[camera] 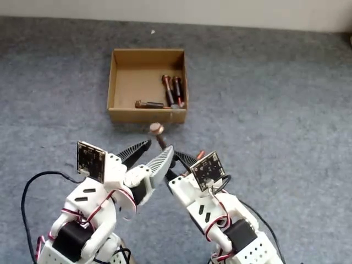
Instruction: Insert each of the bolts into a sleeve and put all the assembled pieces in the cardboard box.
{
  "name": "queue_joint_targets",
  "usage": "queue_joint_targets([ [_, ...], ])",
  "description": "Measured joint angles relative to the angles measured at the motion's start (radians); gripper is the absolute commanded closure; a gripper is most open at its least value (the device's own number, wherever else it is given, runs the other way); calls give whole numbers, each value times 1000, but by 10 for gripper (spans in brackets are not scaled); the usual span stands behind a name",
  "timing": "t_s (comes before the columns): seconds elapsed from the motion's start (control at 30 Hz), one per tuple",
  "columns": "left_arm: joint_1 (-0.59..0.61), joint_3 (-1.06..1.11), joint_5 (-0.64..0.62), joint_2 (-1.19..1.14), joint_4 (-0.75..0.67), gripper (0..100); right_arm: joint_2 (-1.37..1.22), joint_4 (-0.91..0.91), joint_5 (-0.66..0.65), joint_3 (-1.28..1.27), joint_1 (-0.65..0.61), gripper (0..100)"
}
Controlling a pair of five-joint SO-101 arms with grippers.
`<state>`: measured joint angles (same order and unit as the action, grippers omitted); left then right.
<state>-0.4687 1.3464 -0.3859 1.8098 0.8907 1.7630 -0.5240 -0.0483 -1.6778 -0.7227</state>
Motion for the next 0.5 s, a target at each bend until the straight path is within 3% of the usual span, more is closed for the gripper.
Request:
queue_joint_targets([
  [0.27, 49, -21, 0, 0, 41, 736, -2, -20, 0, 0, 11, 995],
  [0.5, 250, -146, 0, 2, 77, 742, 5, -44, 0, 0, 12, 995],
])
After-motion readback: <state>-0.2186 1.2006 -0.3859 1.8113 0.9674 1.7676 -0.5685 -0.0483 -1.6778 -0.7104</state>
